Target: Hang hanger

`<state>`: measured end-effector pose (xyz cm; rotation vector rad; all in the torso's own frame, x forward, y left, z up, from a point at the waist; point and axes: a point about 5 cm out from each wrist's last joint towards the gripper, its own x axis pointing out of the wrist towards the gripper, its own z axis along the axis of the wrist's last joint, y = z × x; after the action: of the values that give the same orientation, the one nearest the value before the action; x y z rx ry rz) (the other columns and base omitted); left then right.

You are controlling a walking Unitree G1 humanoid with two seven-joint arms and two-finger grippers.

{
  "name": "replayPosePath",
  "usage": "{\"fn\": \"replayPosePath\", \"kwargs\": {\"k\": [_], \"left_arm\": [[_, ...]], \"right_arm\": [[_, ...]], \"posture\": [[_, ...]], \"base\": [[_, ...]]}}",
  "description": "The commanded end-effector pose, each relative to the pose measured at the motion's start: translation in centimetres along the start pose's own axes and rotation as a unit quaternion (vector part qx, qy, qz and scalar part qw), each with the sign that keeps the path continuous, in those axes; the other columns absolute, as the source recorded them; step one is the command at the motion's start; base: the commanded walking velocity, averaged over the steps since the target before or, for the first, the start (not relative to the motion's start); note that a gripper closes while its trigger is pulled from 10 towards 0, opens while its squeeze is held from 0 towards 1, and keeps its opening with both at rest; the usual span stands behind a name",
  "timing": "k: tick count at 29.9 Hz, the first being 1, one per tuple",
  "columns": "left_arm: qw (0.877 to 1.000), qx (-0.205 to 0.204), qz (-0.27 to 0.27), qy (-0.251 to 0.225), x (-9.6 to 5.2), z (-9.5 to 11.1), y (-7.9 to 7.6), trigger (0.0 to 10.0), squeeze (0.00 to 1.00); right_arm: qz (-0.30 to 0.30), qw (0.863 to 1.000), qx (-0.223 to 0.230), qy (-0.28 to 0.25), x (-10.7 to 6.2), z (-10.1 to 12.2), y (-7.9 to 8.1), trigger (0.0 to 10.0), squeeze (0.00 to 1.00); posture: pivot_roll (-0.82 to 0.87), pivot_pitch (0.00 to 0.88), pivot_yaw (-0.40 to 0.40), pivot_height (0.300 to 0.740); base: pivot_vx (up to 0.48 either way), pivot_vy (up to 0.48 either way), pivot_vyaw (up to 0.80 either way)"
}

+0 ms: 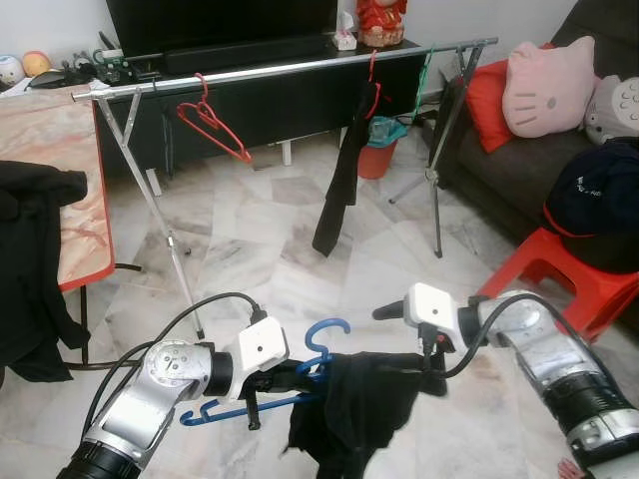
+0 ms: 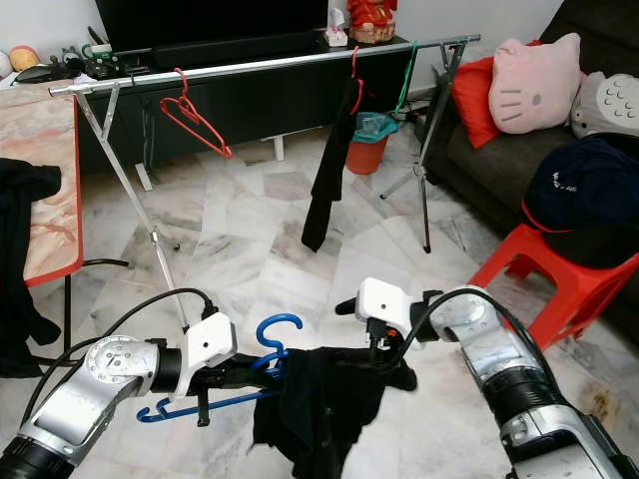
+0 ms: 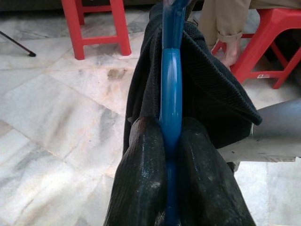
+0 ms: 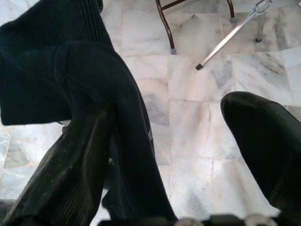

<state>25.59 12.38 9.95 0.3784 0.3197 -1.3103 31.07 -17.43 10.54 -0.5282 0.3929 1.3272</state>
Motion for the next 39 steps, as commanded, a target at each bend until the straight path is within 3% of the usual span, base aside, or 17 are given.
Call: {"fn": "replayPosePath", "kwargs": {"k": [1,13,18,28,33,39], "left_arm": [[0.999,0.023,-0.015,-0.021,0.3,1.6,0.0,10.0,0.0],[0.999,0.023,-0.024,-0.023,0.8,2.1,0.0,10.0,0.0],[0.999,0.022,-0.026,-0.025,0.9,2.2,0.0,10.0,0.0],[0.999,0.018,-0.025,-0.025,1.0,2.2,0.0,10.0,0.0],[0.999,0.016,-0.024,-0.024,1.1,2.1,0.1,10.0,0.0],[0.999,0.014,-0.025,-0.024,1.2,2.0,0.1,10.0,0.0]], "right_arm": [[0.001,1.0,-0.003,-0.018,0.0,0.7,-0.3,10.0,0.0],[0.059,0.995,0.04,-0.072,1.7,0.8,1.2,10.0,0.0],[0.061,0.995,0.05,-0.062,1.9,0.2,1.4,10.0,0.0],[0.073,0.996,0.05,-0.035,1.3,-0.7,1.9,10.0,0.0],[0.001,0.999,0.042,-0.015,0.4,-1.0,0.3,10.0,0.0],[0.02,0.999,0.041,-0.017,-0.4,-1.0,0.5,10.0,0.0]], "posture": [[0.05,0.0,-0.045,0.74],[0.05,0.0,-0.048,0.74],[0.05,0.0,-0.048,0.74],[0.05,0.0,-0.048,0.74],[0.05,0.0,-0.048,0.74],[0.04,0.0,-0.044,0.74]], "base": [[0.0,0.0,0.0],[0.0,0.0,0.0],[0.0,0.0,0.0],[0.0,0.0,0.0],[0.0,0.0,0.0],[0.0,0.0,0.0]]}}
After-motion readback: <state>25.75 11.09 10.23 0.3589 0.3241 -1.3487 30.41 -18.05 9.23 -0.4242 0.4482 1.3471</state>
